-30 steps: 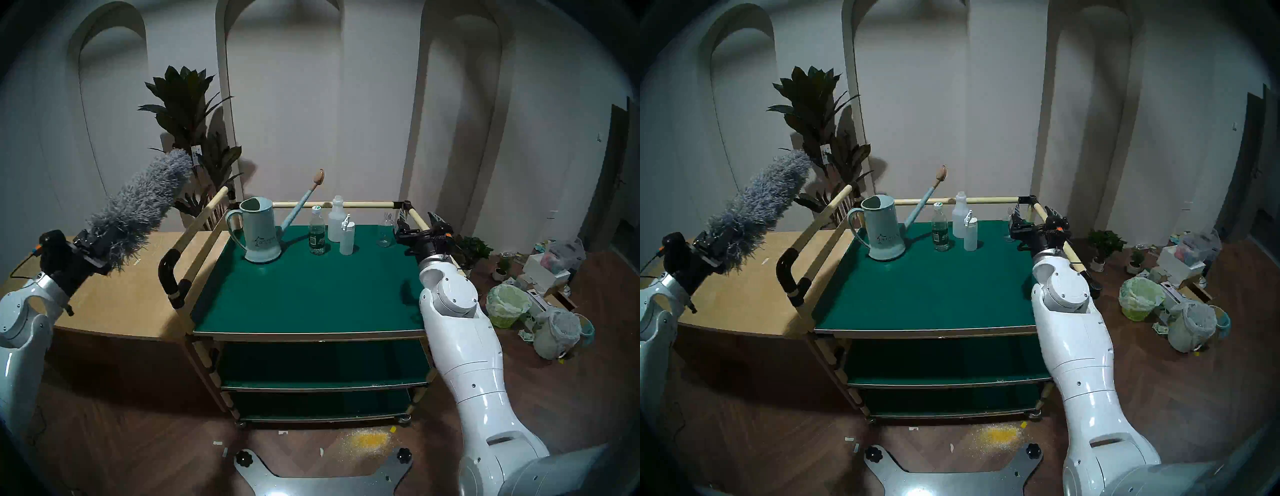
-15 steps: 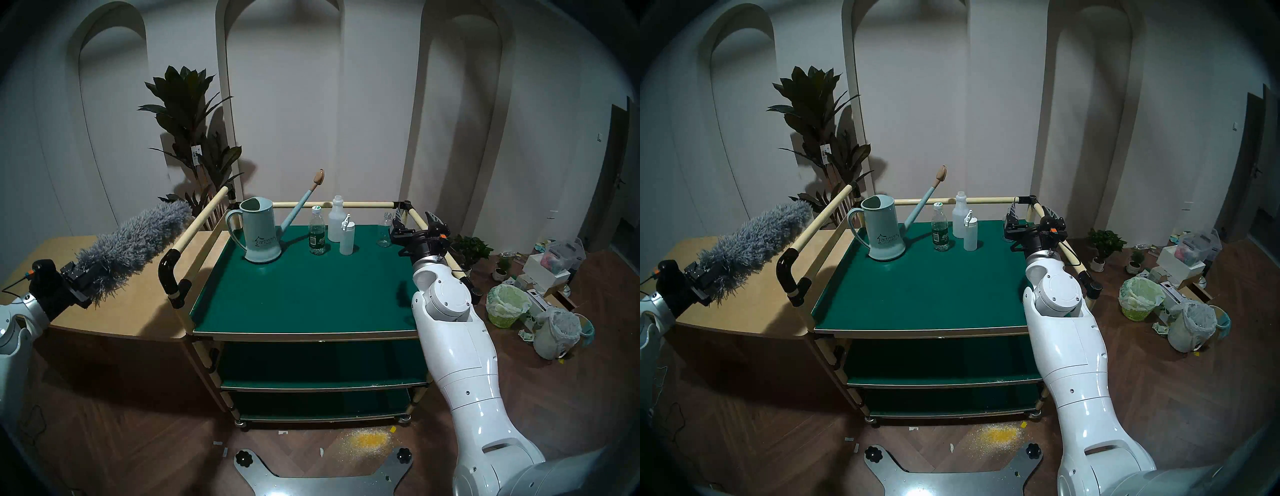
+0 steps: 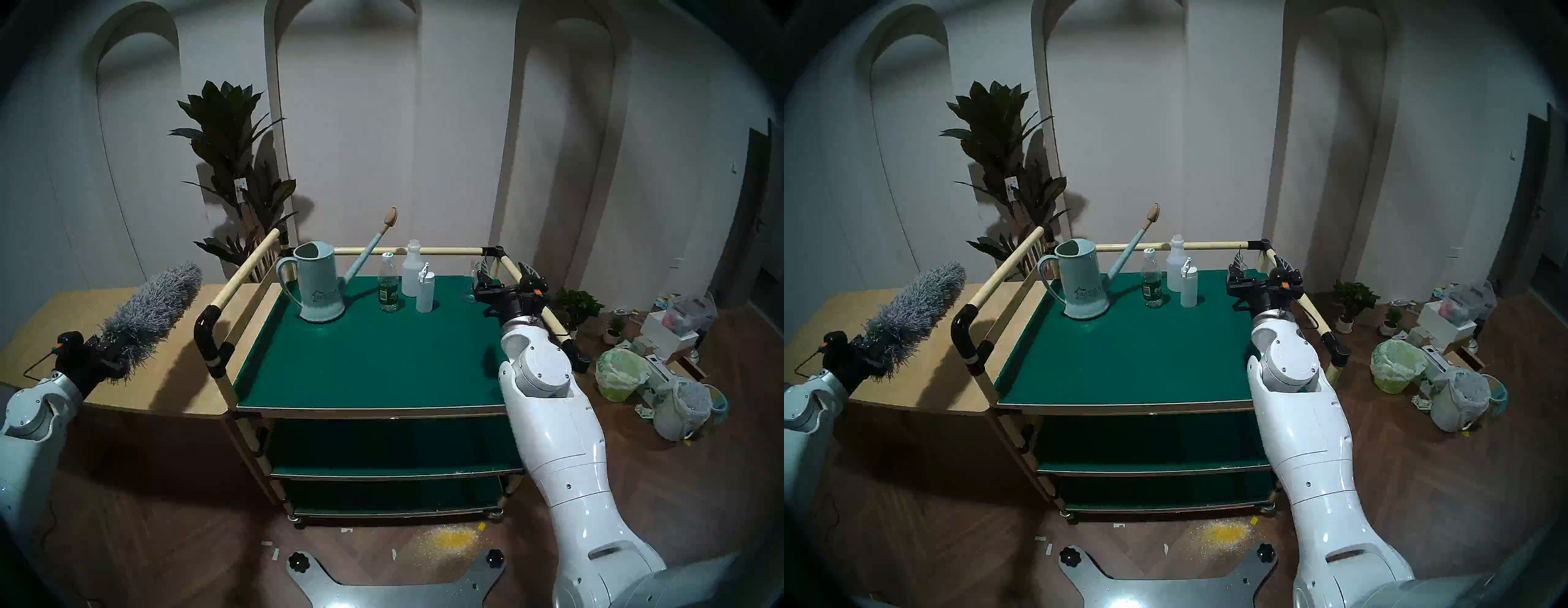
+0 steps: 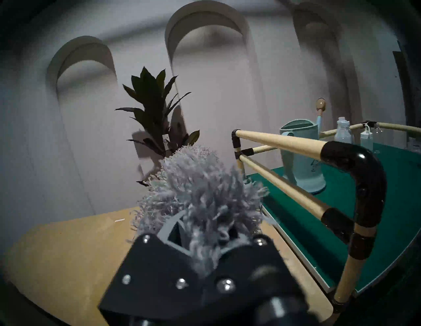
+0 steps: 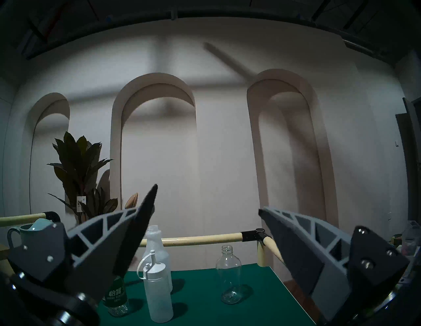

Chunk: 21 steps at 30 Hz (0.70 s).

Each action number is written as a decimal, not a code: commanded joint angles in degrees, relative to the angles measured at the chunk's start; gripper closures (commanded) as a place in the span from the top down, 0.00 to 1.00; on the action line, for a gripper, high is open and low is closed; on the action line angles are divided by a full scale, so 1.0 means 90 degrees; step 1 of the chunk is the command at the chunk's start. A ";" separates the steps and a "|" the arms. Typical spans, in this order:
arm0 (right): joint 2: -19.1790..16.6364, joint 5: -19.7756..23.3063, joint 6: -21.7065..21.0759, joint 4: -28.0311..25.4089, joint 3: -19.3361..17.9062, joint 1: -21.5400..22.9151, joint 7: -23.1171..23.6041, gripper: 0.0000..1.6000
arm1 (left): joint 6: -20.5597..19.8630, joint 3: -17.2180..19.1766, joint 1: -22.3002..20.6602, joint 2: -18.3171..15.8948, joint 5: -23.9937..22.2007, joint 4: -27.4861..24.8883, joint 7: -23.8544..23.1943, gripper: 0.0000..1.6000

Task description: Dust the shelf with the duster

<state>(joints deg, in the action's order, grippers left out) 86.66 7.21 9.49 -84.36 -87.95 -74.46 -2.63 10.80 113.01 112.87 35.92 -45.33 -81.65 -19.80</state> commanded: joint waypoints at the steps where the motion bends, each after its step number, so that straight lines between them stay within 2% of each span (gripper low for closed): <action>1: 0.0007 -0.0113 0.0027 -0.0216 0.0016 0.0052 -0.0110 1.00 | 0.0484 -0.0826 -0.0723 -0.0117 -0.0140 0.0306 0.0086 0.00; 8: 0.0014 -0.0260 0.0016 -0.0291 0.0077 0.0039 -0.0287 1.00 | 0.0927 -0.1409 -0.1100 0.0204 -0.0247 0.0739 0.0014 0.00; 10: 0.0052 -0.0306 0.0003 -0.0359 0.0136 0.0043 -0.0356 1.00 | 0.1072 -0.1674 -0.1404 0.0363 -0.0193 0.1010 0.0020 0.00; 11: 0.0061 -0.0316 0.0002 -0.0371 0.0151 0.0046 -0.0373 1.00 | 0.1123 -0.1711 -0.1320 0.0324 -0.0233 0.0983 0.0081 0.00; 12: 0.0076 -0.0319 0.0023 -0.0389 0.0162 0.0047 -0.0398 1.00 | 0.1149 -0.1811 -0.1494 0.0393 -0.0179 0.1124 0.0056 0.00; 14: 0.0078 -0.0322 0.0015 -0.0411 0.0173 0.0047 -0.0410 1.00 | 0.1161 -0.1837 -0.1434 0.0377 -0.0215 0.1094 0.0150 0.00; 15: 0.0079 -0.0333 0.0013 -0.0455 0.0205 0.0056 -0.0425 1.00 | 0.1194 -0.1958 -0.1641 0.0462 -0.0184 0.1272 0.0162 0.00; 19: 0.0064 -0.0359 0.0012 -0.0492 0.0237 0.0064 -0.0448 1.00 | 0.1217 -0.2063 -0.1726 0.0521 -0.0200 0.1363 0.0293 0.00; 21: 0.0049 -0.0379 0.0002 -0.0532 0.0255 0.0049 -0.0479 1.00 | 0.1206 -0.2208 -0.2070 0.0685 -0.0289 0.1638 0.0206 0.00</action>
<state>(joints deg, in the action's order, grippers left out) 87.00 4.29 9.45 -86.74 -85.96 -74.61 -6.65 20.04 94.27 101.70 40.36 -47.23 -69.56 -18.17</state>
